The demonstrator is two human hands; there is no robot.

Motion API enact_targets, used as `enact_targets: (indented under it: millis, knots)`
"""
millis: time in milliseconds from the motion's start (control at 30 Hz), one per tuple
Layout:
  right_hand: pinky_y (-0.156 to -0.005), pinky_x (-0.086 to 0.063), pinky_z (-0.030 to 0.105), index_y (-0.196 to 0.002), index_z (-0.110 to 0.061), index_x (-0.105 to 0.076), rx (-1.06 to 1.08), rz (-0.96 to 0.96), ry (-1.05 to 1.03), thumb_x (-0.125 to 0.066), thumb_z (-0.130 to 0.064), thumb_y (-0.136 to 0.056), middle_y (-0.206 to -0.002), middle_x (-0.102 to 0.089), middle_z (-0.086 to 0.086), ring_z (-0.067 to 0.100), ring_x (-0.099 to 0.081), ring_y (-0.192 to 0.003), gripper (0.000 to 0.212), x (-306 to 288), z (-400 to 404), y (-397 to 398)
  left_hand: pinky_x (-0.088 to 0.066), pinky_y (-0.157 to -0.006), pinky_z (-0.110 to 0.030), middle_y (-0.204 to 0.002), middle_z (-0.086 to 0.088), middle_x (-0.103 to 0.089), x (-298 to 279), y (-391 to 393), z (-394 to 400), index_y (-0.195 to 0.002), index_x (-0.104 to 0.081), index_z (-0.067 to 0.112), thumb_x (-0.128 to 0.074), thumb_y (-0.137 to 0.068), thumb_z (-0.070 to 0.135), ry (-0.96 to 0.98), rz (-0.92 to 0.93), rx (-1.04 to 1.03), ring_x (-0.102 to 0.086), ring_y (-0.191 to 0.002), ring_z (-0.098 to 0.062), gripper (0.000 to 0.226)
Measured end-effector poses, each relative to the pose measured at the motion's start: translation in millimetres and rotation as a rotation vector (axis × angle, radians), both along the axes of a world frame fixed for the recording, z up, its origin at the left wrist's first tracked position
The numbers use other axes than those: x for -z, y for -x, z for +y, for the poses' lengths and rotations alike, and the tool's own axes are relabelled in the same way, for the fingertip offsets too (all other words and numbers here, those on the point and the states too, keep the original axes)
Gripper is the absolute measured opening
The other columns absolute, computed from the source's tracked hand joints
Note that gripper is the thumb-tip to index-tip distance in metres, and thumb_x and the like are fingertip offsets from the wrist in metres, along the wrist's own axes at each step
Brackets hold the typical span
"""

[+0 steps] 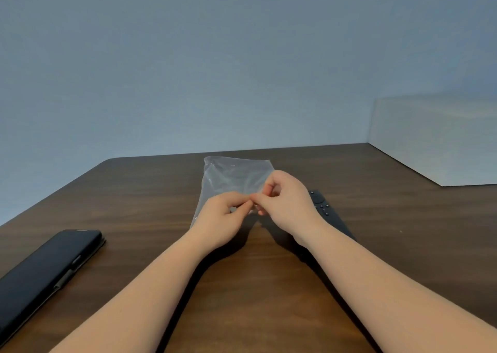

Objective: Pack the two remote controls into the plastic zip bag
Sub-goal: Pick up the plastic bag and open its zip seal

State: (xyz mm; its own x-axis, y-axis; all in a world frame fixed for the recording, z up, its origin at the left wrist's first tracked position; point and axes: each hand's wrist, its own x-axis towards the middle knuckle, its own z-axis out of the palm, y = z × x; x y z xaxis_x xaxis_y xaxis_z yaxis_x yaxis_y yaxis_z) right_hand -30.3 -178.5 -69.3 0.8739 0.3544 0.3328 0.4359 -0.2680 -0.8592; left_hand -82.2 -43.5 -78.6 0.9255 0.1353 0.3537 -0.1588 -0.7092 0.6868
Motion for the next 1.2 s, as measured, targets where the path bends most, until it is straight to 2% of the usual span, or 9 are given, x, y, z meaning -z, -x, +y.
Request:
enact_targets:
  millis: [133,300,500,633,767,867,967,1033,1200]
  knots:
    - [-0.062,-0.053,0.032,-0.076,-0.011,-0.05,-0.02,-0.01,-0.003,-0.065,-0.009,-0.085,-0.073,-0.068,0.016,0.015,-0.061,-0.06,0.017,0.9,-1.1,-0.4,-0.043,-0.07,-0.004,-0.087,0.013,-0.069,-0.3,-0.7,1.6,-0.092,-0.072,0.024,-0.057,-0.088,0.024,0.024,0.004,-0.039,-0.061,-0.085,0.001,0.016]
    - [-0.066,-0.053,0.032,-0.079,-0.014,-0.052,-0.058,-0.026,0.036,-0.067,-0.013,-0.085,-0.075,-0.069,0.015,0.014,-0.06,-0.062,0.016,1.3,-3.4,-1.6,-0.044,-0.063,-0.008,-0.073,0.014,-0.071,-4.0,2.2,8.4,-0.071,-0.072,0.03,-0.067,-0.081,0.026,0.132,-0.007,-0.095,-0.063,-0.072,0.005,0.012]
    - [-0.066,-0.049,0.028,-0.08,-0.013,-0.052,-0.093,-0.063,0.053,-0.066,-0.011,-0.085,-0.076,-0.064,0.018,0.012,-0.056,-0.063,0.014,0.2,-2.6,-0.7,-0.051,-0.073,-0.026,-0.077,0.001,-0.073,-5.7,1.4,9.0,-0.073,-0.072,0.021,-0.065,-0.083,0.023,0.134,-0.001,-0.144,-0.066,-0.079,-0.016,0.012]
    - [-0.068,-0.047,0.028,-0.08,-0.014,-0.053,-0.103,-0.09,0.092,-0.063,-0.005,-0.084,-0.07,-0.053,0.005,0.018,-0.051,-0.068,0.014,1.4,-2.6,-2.3,-0.049,-0.068,-0.027,-0.073,-0.002,-0.07,-7.6,-1.2,13.1,-0.072,-0.069,0.015,-0.061,-0.085,0.022,0.078,-0.09,-0.251,-0.065,-0.075,-0.021,0.016]
    - [-0.069,-0.048,0.029,-0.085,-0.018,-0.061,-0.091,-0.064,0.091,-0.057,-0.002,-0.082,-0.07,-0.054,0.007,0.016,-0.051,-0.067,0.017,1.9,-3.3,-3.1,-0.05,-0.071,-0.025,-0.074,0.002,-0.067,-10.5,2.6,19.4,-0.084,-0.062,0.019,-0.06,-0.086,0.016,0.022,-0.199,-0.254,-0.063,-0.073,-0.013,0.004]
    - [-0.08,-0.051,0.03,-0.101,-0.023,-0.067,-0.084,-0.053,0.114,-0.055,-0.004,-0.084,-0.081,-0.066,0.015,0.022,-0.061,-0.077,0.028,0.9,-3.0,-0.6,-0.044,-0.066,-0.014,-0.077,0.001,-0.062,-7.3,5.2,16.8,-0.084,-0.053,0.021,-0.057,-0.084,0.004,-0.133,-0.21,-0.105,-0.058,-0.073,-0.011,0.018]
    - [-0.087,-0.051,0.029,-0.115,-0.02,-0.064,-0.057,-0.069,0.141,-0.055,-0.005,-0.085,-0.086,-0.069,0.012,0.021,-0.063,-0.082,0.034,1.7,-2.8,-1.7,-0.04,-0.07,-0.01,-0.083,0.001,-0.062,-3.2,1.8,19.2,-0.083,-0.063,0.017,-0.053,-0.081,-0.006,-0.288,-0.225,-0.015,-0.054,-0.075,-0.009,0.025]
    - [-0.087,-0.049,0.027,-0.119,-0.02,-0.061,-0.049,-0.07,0.151,-0.054,-0.006,-0.086,-0.086,-0.069,0.01,0.018,-0.064,-0.082,0.037,1.9,-2.5,-3.2,-0.039,-0.072,-0.005,-0.091,0.004,-0.062,-2.9,0.8,20.9,-0.097,-0.067,0.016,-0.051,-0.082,-0.006,-0.323,-0.212,-0.006,-0.053,-0.08,-0.007,0.031]
    - [-0.089,-0.045,0.023,-0.125,-0.019,-0.058,-0.039,-0.059,0.152,-0.052,-0.006,-0.086,-0.086,-0.071,0.01,0.017,-0.065,-0.084,0.042,1.7,-2.5,-4.3,-0.035,-0.079,-0.015,-0.105,-0.001,-0.063,-0.5,-0.4,23.6,-0.119,-0.059,0.019,-0.047,-0.082,-0.01,-0.387,-0.205,0.006,-0.052,-0.096,-0.016,0.048]
